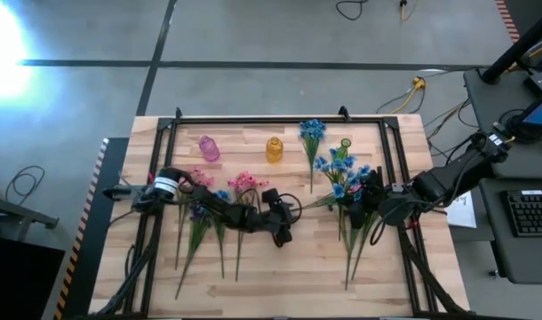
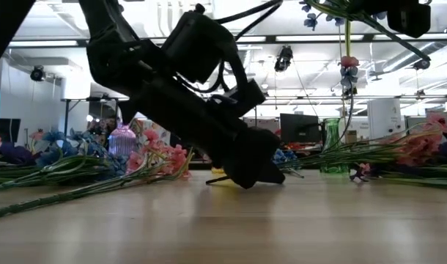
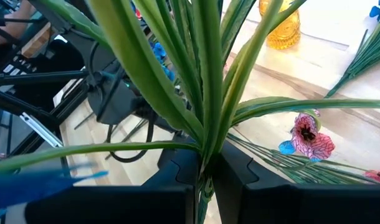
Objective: Sort flowers into vase by color
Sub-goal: Put the bottom right blue flowers into the violet vase
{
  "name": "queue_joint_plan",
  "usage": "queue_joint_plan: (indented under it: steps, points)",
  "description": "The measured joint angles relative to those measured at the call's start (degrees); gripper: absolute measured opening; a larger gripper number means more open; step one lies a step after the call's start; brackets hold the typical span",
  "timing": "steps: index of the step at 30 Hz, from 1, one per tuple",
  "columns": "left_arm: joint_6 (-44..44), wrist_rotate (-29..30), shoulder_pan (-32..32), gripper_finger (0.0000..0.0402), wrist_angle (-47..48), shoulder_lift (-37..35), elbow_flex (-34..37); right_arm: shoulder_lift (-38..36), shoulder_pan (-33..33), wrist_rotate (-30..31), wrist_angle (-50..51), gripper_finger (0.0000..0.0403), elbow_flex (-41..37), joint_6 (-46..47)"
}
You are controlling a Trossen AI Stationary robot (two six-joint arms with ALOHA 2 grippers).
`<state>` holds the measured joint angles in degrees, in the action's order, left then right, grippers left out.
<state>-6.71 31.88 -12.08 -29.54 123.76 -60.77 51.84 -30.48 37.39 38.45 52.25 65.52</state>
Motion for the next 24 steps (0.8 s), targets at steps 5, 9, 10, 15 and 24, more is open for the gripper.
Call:
queue_joint_plan:
  steps: [5, 9, 10, 15, 24]
  points:
    - [0.0, 0.0, 0.1, 0.0151, 0.6, 0.0, -0.1, 0.0, 0.0, 0.1, 0.0, 0.0022, 0.0, 0.0]
    - [0.0, 0.0, 0.1, 0.0094, 0.9, 0.0, -0.1, 0.0, 0.0, 0.1, 0.0, 0.0022, 0.0, 0.0]
    - [-0.2, 0.0, 0.1, 0.0077, 1.0, 0.0, -0.1, 0.0, 0.0, 0.1, 0.0, 0.0022, 0.0, 0.0]
    - [-2.0, 0.0, 0.1, 0.0007, 1.2, 0.0, -0.1, 0.0, 0.0, 0.1, -0.1, 0.0022, 0.0, 0.0]
    - [-5.5, 0.1, 0.1, 0.0001, 4.0, -0.2, -0.2, 0.0, 0.1, 3.1, -5.8, 0.0022, 0.0, -4.2]
